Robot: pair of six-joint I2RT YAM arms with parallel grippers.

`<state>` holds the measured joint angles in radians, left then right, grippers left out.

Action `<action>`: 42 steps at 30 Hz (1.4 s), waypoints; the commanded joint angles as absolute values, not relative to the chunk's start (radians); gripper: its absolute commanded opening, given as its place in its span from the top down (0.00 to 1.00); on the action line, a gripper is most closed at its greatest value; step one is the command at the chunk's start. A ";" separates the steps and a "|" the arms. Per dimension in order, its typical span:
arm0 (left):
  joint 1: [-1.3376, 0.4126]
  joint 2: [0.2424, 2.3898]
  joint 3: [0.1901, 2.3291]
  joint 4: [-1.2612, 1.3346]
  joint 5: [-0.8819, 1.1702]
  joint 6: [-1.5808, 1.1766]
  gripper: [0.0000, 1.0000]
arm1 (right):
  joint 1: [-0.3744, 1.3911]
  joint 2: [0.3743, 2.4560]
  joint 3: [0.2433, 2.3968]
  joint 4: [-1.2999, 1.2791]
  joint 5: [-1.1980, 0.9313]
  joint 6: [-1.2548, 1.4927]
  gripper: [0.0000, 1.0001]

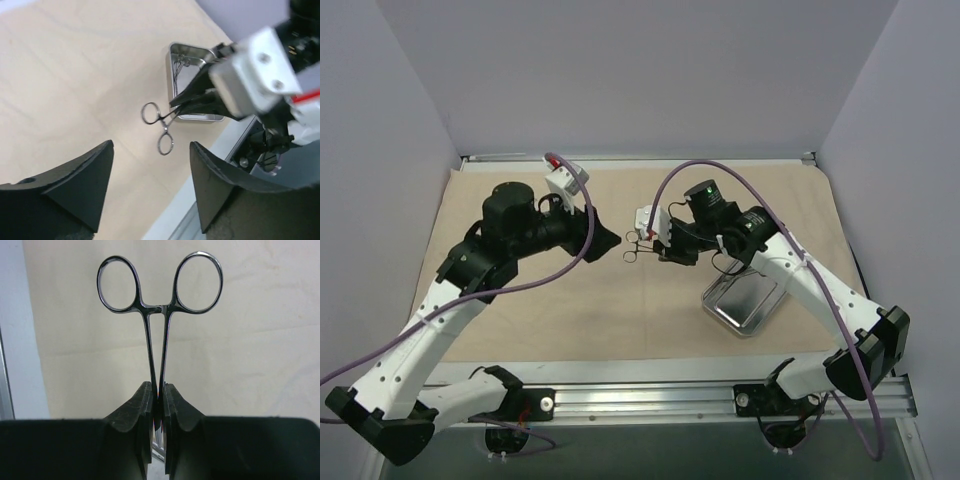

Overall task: Open and lay out the surgical kit
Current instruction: Adjust the medical item.

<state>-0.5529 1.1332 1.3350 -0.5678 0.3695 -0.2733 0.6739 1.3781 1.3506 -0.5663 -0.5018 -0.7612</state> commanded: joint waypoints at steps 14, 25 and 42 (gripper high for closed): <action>-0.569 1.262 1.394 -0.511 0.511 -0.296 0.42 | 0.670 1.347 1.370 -0.626 -0.603 -0.715 1.00; -0.528 1.333 1.350 -0.408 0.725 -0.523 0.46 | 0.672 1.305 1.335 -0.574 -0.565 -0.696 1.00; -0.511 1.390 1.379 -0.480 0.740 -0.471 0.98 | 0.673 1.321 1.350 -0.575 -0.564 -0.706 1.00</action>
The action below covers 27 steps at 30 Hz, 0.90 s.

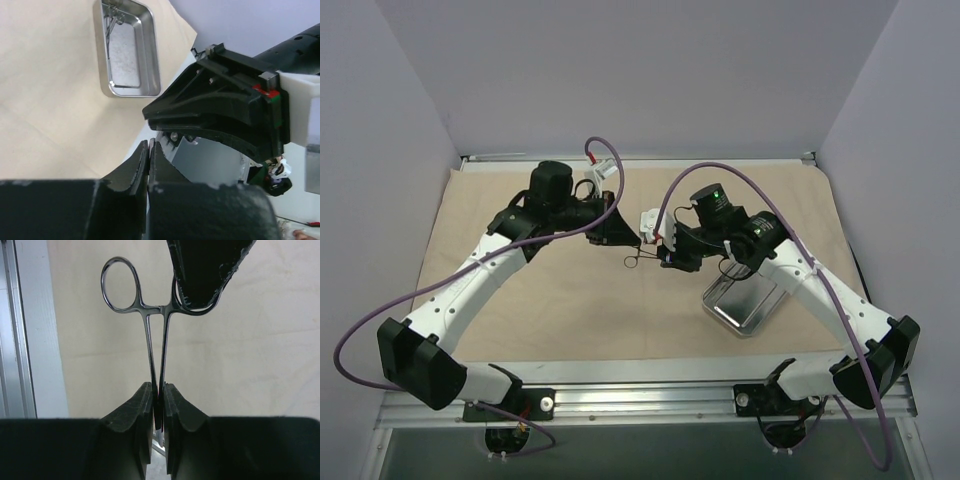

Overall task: Open and lay out the surgical kit
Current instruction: Adjust the medical item.

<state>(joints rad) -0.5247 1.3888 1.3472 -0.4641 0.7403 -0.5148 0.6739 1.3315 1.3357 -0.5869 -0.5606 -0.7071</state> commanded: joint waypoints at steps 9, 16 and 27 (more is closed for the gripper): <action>-0.338 1.410 1.404 -0.633 0.709 -0.255 0.98 | 0.643 1.298 1.353 -0.499 -0.434 -0.502 0.00; -0.119 1.474 1.323 -0.565 0.758 -0.178 0.98 | 0.545 1.296 1.381 -0.518 -0.436 -0.295 0.00; 0.191 1.822 1.410 -0.378 1.141 -0.104 0.98 | 0.542 1.183 1.253 -0.473 -0.485 -0.268 0.00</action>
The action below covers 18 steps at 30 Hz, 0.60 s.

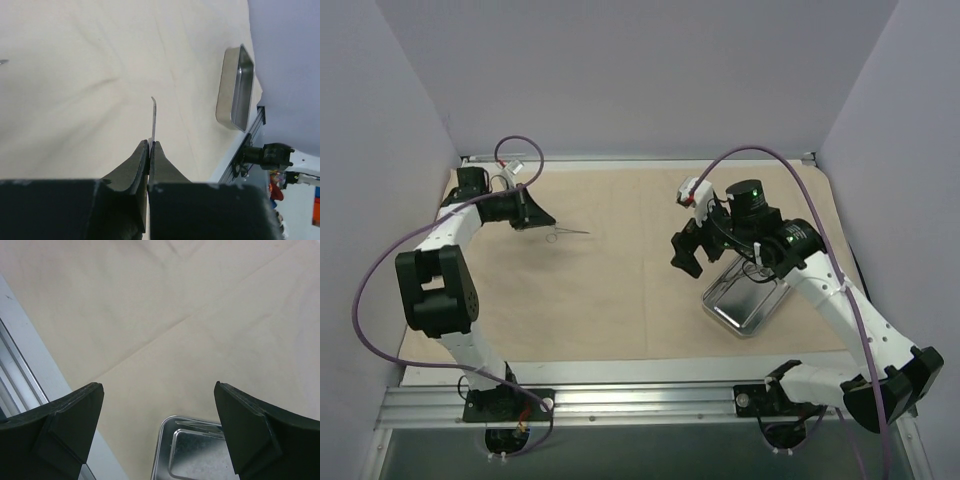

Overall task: Open and lay out the surgical kit
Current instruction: Adjust the medical item.

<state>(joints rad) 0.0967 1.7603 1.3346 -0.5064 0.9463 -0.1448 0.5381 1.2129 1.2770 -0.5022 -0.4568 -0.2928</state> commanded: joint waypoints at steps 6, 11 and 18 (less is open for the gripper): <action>0.296 1.997 1.538 -0.429 1.227 -0.087 0.98 | 0.540 1.189 1.264 -0.468 -0.508 -0.256 0.00; 0.371 2.046 1.527 -0.436 1.266 -0.092 0.98 | 0.537 1.198 1.241 -0.474 -0.479 -0.267 0.00; 0.393 2.010 1.375 -0.294 1.282 -0.220 0.98 | 0.486 1.247 1.270 -0.496 -0.393 -0.308 0.00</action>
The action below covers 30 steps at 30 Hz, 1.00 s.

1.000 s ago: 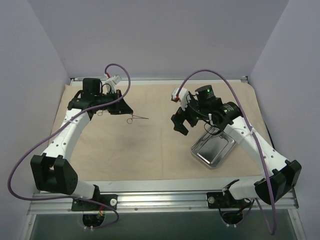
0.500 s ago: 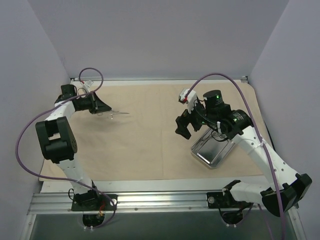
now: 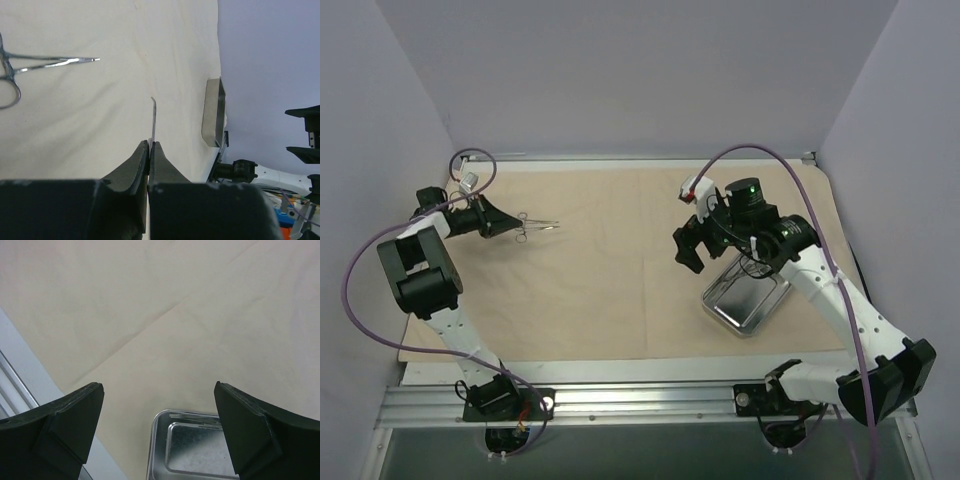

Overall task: Open and lay out the surgical kit
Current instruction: Adjust the medical item.

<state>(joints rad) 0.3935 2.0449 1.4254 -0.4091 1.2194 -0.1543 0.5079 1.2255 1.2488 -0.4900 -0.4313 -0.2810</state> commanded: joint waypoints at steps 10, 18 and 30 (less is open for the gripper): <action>0.344 1.947 1.226 -0.057 1.220 -0.478 0.98 | 0.476 1.289 1.256 -0.384 -0.367 -0.163 0.00; 0.126 1.666 0.945 0.315 0.892 -1.124 0.98 | 0.520 1.308 1.250 -0.284 -0.184 -0.069 0.00; 0.011 1.243 1.151 -0.915 0.574 -1.398 0.98 | 0.735 1.344 1.235 -0.238 -0.094 -0.256 0.05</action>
<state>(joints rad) 0.0242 1.3094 1.1774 -0.5526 0.6460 -1.2163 0.6991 1.3560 1.2190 -0.2932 -0.1410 -0.1730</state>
